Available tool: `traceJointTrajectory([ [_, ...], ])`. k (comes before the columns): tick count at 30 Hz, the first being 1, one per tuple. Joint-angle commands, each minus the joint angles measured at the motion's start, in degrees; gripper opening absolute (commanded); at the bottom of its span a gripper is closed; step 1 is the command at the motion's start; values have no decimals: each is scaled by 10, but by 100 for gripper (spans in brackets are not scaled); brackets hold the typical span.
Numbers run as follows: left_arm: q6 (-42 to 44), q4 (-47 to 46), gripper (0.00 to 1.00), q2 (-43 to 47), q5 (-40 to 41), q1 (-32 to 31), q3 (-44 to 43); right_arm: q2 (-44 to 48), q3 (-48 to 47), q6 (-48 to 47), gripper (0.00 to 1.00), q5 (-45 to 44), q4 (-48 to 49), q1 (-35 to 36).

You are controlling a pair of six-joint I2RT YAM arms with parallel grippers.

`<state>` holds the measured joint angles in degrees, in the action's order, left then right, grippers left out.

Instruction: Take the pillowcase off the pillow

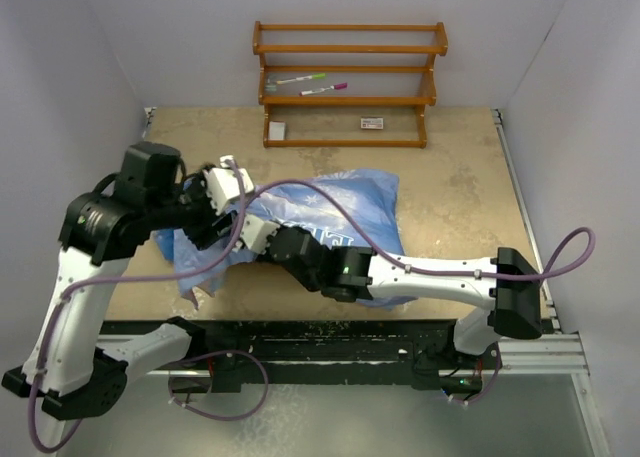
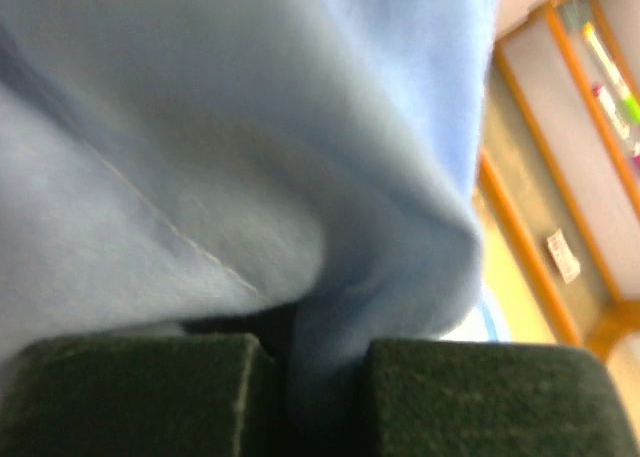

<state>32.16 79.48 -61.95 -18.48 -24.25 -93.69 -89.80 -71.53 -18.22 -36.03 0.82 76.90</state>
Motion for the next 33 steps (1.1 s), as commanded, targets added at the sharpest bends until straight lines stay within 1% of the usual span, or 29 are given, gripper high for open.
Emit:
traceJointTrajectory([
  [1, -13, -130, 83, 77, -3, -3, -23, 40, -83, 127, 0, 69, -13, -44],
  [3, -5, -171, 91, 114, 11, -3, -8, 48, -121, 154, 0, 79, -39, -54],
  [5, 3, -189, 96, 140, 18, -3, -1, 52, -158, 181, 0, 103, -74, -72],
  [7, 14, -178, 97, 151, 16, -3, -3, 60, -184, 207, 0, 128, -102, -90],
  [9, 28, -151, 100, 157, 7, -3, -1, 74, -191, 227, 0, 162, -111, -109],
  [12, 58, -102, 99, 168, -6, -3, 16, 96, -192, 257, 0, 202, -115, -137],
  [15, 80, -73, 99, 188, 1, -3, 54, 115, -189, 271, 0, 227, -112, -154],
  [19, 93, -66, 99, 227, 5, -3, 115, 138, -184, 288, 0, 267, -110, -182],
  [25, 119, -46, 99, 275, 5, -3, 152, 179, -153, 335, 0, 328, -81, -260],
  [28, 116, -64, 99, 302, 33, -3, 184, 196, -137, 368, 0, 378, -54, -299],
  [30, 94, -106, 99, 324, 56, -3, 218, 199, -136, 393, 0, 406, -41, -317],
  [33, 52, -162, 99, 335, 51, -3, 250, 191, -145, 426, 0, 421, -28, -326],
])
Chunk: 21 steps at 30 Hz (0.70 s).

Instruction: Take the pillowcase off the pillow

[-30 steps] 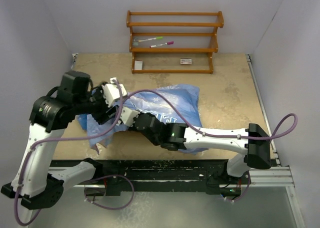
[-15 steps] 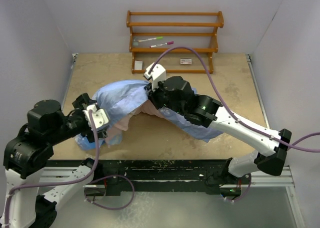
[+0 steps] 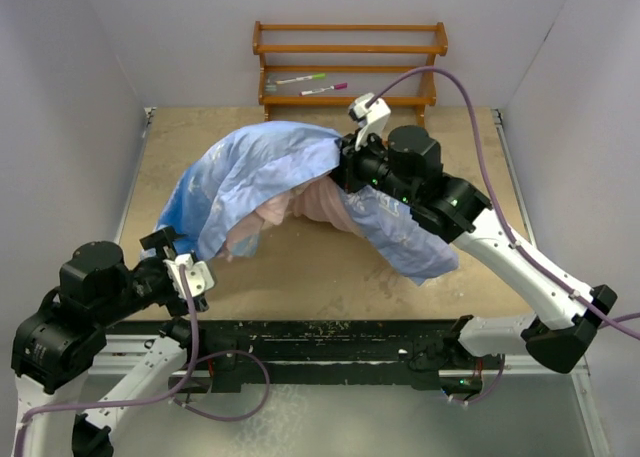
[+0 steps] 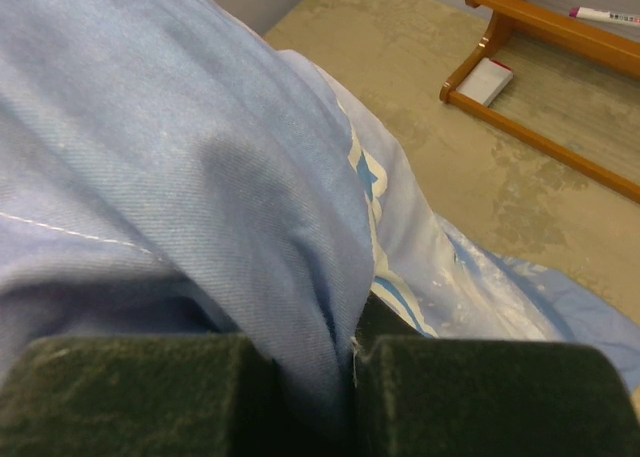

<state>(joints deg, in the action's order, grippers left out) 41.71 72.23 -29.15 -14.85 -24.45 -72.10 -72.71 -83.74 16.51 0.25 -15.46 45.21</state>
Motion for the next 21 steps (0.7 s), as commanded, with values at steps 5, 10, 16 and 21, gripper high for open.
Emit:
traceJointTrajectory([
  [5, -139, -146, 99, -77, -2, -1, 4, -3, -41, 140, 0, 86, 160, -9],
  [10, -171, -224, 95, -144, 28, -1, -46, -9, -55, 178, 0, 116, 171, -9],
  [16, -141, -345, 37, -188, 215, -1, -67, 2, -91, 180, 0, 127, 137, -12],
  [21, -105, -381, 8, -209, 268, -1, -123, 29, -92, 160, 0, 113, 104, -17],
])
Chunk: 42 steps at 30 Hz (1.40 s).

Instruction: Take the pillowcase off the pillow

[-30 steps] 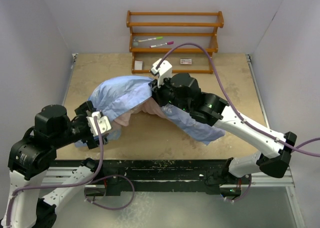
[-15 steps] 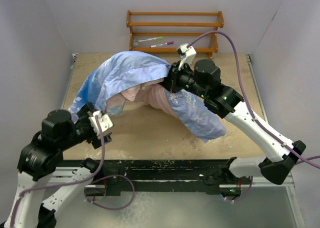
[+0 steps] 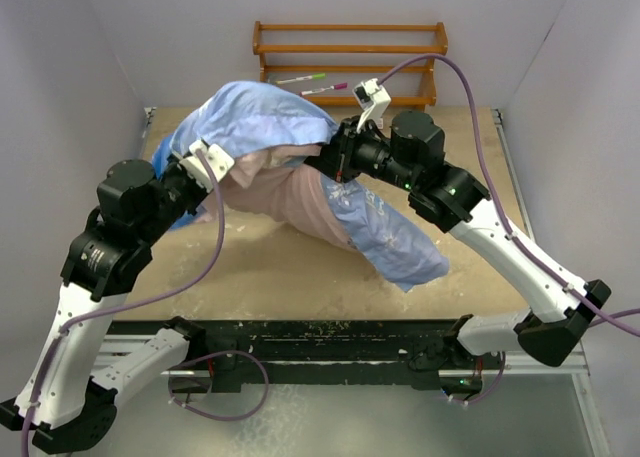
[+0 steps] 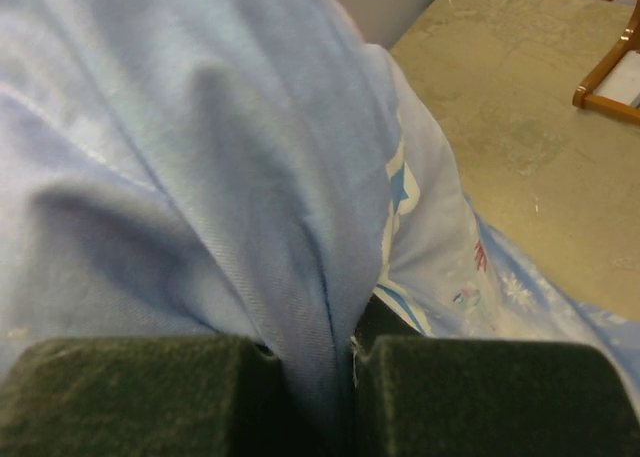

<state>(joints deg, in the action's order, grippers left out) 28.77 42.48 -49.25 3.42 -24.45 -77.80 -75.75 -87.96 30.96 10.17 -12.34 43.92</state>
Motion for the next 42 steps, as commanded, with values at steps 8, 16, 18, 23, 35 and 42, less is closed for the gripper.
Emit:
traceJointTrajectory([
  [8, 94, 11, 1, -48, 76, -1, -261, 107, 19, -31, 0, -31, 13, -15],
  [16, 123, 24, 1, -68, 87, -1, -361, 128, 86, -40, 0, 13, 22, -16],
  [18, 124, 35, 1, -72, 79, -1, -374, 127, 101, -40, 0, 50, 33, -16],
  [23, 91, 61, 3, -76, 60, -1, -366, 142, 158, -35, 0, 170, 157, -5],
  [35, 20, 13, 17, -72, 32, -1, -182, 188, 181, -45, 0, 266, 347, 49],
  [42, -85, 17, 35, -126, -45, -1, -191, 162, 181, -69, 0, 279, 331, 68],
])
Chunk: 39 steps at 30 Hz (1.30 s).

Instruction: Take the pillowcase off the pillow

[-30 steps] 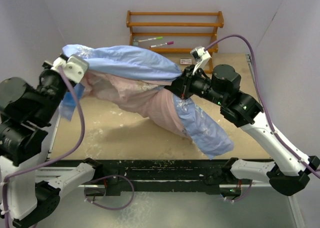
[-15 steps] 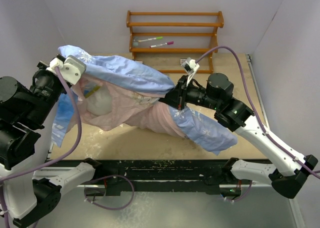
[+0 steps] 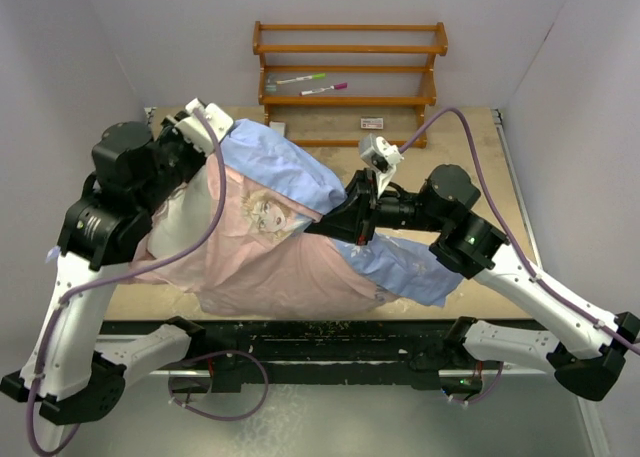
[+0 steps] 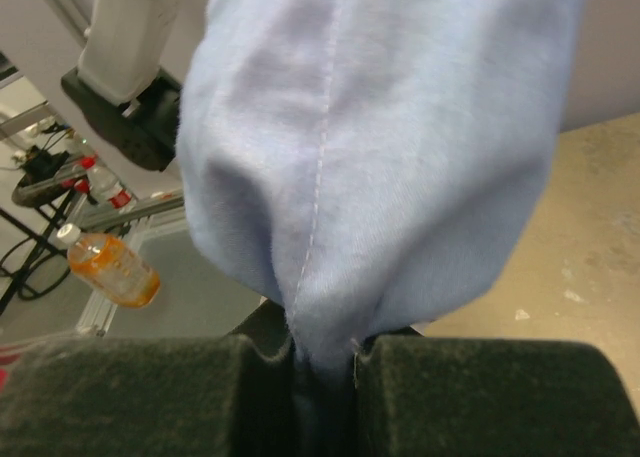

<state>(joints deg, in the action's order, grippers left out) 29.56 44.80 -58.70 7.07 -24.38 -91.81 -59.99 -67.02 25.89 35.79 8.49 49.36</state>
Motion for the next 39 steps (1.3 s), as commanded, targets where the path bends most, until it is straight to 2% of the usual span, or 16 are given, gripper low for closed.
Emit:
traceJointTrajectory([
  [1, -118, 19, 39, -51, -132, -1, -81, 4, -21, -19, 0, 20, 130, 14],
  [4, -181, 62, 52, -97, -250, -2, -154, 6, -5, -28, 0, -2, 133, 14],
  [6, -192, 81, 75, -118, -288, -2, -189, 10, 6, -34, 0, -49, 135, 14],
  [8, -184, 117, 89, -141, -288, -2, -228, 18, 17, -53, 0, -129, 134, 12],
  [11, -133, 170, 100, -160, -225, 0, -294, 26, 39, -69, 0, -185, 162, 4],
  [14, -63, 188, 99, -159, -145, 20, -304, 27, 50, -75, 0, -191, 178, -11],
  [16, -30, 184, 99, -162, -110, 77, -294, 31, 61, -62, 0, -205, 198, -34],
  [19, -4, 212, 99, -184, -199, 249, -299, 43, 86, -38, 0, -257, 222, -68],
  [21, 13, 255, 99, -213, -258, 339, -330, 51, 125, -20, 0, -261, 246, -90],
  [24, 34, 302, 99, -260, -296, 425, -380, 50, 149, 3, 0, -234, 266, -109],
  [27, 36, 285, 99, -271, -331, 499, -384, 50, 171, 16, 0, -207, 287, -118],
  [29, 64, 302, 99, -270, -404, 541, -396, 49, 177, 21, 0, -186, 292, -125],
  [30, 82, 328, 99, -267, -445, 550, -405, 48, 177, 23, 0, -178, 294, -127],
  [32, 176, 422, 99, -251, -535, 552, -404, 43, 176, 30, 0, -160, 305, -131],
  [36, 328, 439, 99, -122, -641, 546, -238, 10, 148, 46, 0, -80, 321, -132],
  [39, 357, 439, 99, -72, -657, 494, -168, -30, 119, 63, 0, -20, 340, -132],
])
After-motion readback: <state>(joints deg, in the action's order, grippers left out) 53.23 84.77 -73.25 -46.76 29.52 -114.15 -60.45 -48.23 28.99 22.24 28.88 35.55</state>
